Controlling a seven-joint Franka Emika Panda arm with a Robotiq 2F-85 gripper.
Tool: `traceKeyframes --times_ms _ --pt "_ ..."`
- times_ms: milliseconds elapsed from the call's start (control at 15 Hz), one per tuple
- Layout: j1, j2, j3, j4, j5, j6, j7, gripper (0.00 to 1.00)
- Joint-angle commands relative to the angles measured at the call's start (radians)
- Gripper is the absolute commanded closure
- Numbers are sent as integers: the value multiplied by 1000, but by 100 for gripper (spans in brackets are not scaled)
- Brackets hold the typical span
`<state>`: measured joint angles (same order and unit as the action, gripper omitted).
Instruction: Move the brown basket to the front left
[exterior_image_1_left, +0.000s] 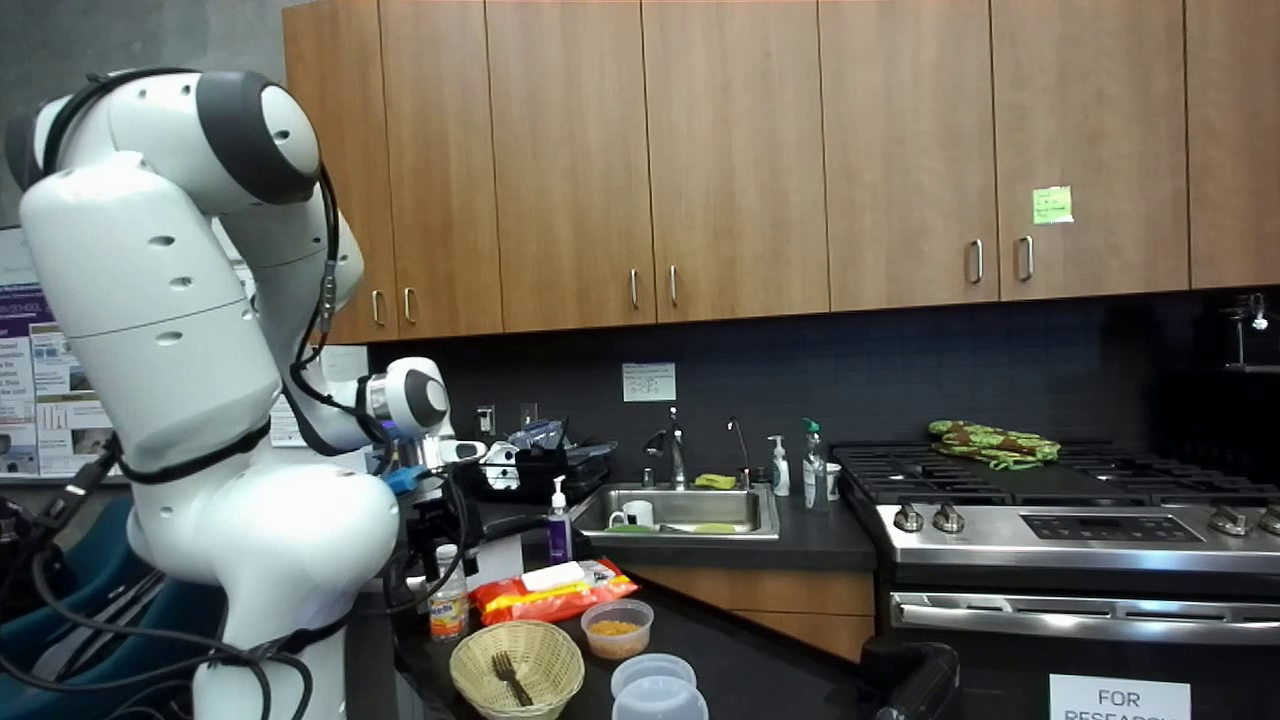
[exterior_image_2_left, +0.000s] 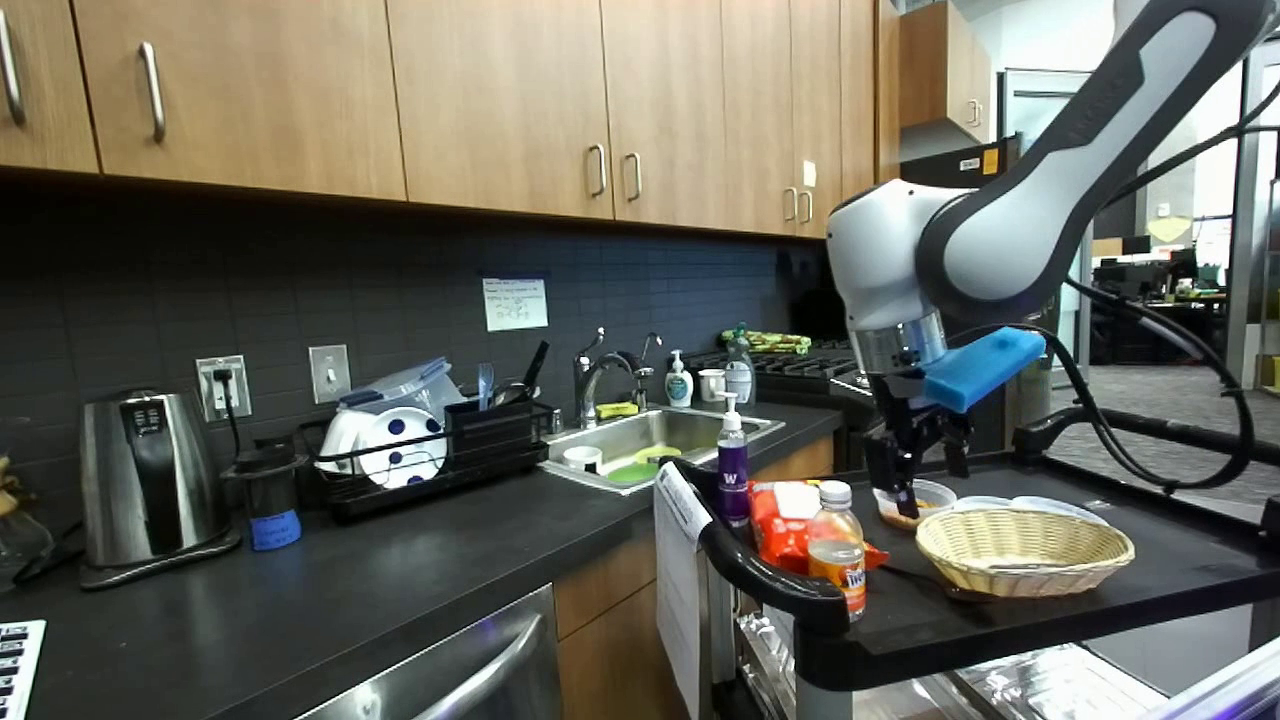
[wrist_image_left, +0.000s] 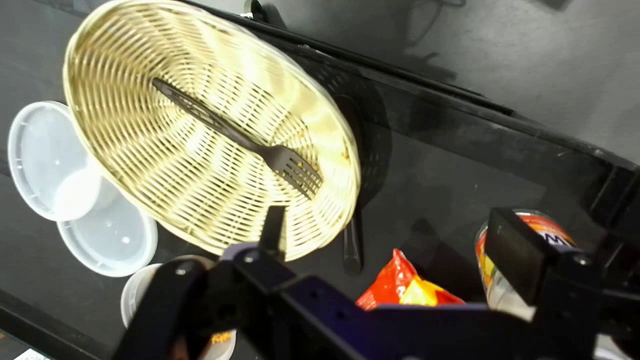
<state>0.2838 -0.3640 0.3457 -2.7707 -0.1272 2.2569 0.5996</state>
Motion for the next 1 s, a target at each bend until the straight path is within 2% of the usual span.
traceKeyframes --times_ms 0,667,733,933 --pt "-27 -118 -63 -15 58 -48 -125 0" --pt "-178 -275 -254 0 65 -145 -401 0" --pt "-176 -237 -215 1 61 -121 -359 0" --pt "-194 -256 -239 1 61 -126 -391 0"
